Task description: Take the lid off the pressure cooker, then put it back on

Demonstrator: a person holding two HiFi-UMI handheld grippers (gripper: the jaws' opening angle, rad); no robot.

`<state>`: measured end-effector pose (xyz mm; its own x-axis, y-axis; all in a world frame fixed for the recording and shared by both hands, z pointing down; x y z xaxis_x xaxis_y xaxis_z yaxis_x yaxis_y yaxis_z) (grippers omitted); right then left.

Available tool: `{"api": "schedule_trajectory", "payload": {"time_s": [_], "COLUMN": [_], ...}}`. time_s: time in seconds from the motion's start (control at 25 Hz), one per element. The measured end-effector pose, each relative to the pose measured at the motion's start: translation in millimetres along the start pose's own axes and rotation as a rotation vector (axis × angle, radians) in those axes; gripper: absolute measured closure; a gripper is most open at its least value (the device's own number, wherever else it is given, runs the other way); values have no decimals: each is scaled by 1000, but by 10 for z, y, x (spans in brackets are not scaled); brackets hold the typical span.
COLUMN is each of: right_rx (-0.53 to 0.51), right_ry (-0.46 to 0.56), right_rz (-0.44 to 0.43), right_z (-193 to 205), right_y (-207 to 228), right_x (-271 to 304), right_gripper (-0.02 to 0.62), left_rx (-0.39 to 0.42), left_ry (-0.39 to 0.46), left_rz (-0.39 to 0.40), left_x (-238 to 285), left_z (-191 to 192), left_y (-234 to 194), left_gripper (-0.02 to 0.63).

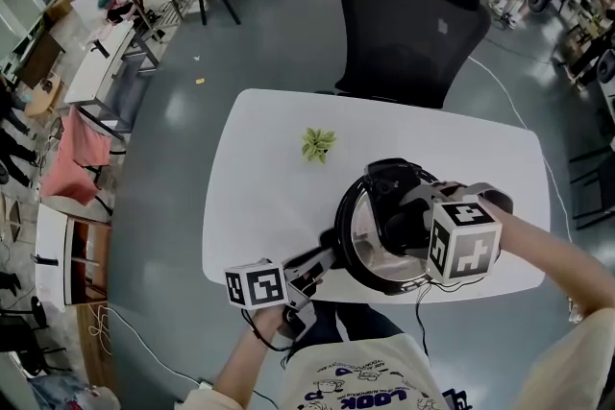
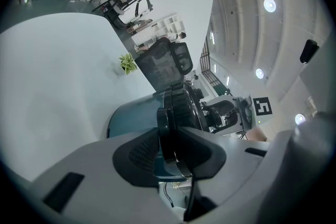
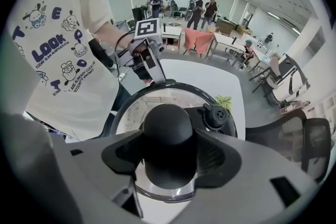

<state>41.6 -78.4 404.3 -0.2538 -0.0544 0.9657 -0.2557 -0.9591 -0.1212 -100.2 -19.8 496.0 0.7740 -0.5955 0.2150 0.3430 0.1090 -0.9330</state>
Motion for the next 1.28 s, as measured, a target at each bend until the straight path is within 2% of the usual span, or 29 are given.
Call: {"api": "schedule_trajectory", "payload": {"time_s": [0.12, 0.32, 0.48, 0.56, 0.84, 1.08, 1.28], "right_rx": [44, 197, 410, 475, 450, 428, 419], "right_ry": [11, 38, 34, 30, 58, 86, 88], "right_rz": [9, 54, 108, 131, 125, 38, 26], "right_z": [7, 29, 43, 38, 30, 32, 39], "right_y": [17, 66, 90, 87, 77, 65, 70], "right_x": [-8, 2, -11, -10, -34, -14, -10], "right_gripper": [296, 296, 296, 296, 295, 298, 301], "left_rx": [-1, 0, 3, 2, 2, 8, 10], "left_ry": [3, 2, 2, 2, 3, 2, 2], "left_rz": [0, -3, -4, -4, -7, -11, -14], "left_x": [6, 23, 14, 4, 0, -7, 6], "left_z": [-9, -24, -18, -13, -11, -7, -5], "left_y": [8, -2, 8, 8, 25, 40, 38], "left_gripper": [489, 489, 489, 489, 488, 488, 488]}}
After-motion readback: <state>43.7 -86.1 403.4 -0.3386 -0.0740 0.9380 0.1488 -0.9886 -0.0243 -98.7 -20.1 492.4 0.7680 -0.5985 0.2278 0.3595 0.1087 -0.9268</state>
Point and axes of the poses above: the fingertips, and each gripper's own axes: x forward along the fingers, y to its right, z out of its underside, the point moved 4 cm from there along -x, backward along the fingers, and after that the axes turned 5 degrees about z, right-handed, at the moved point
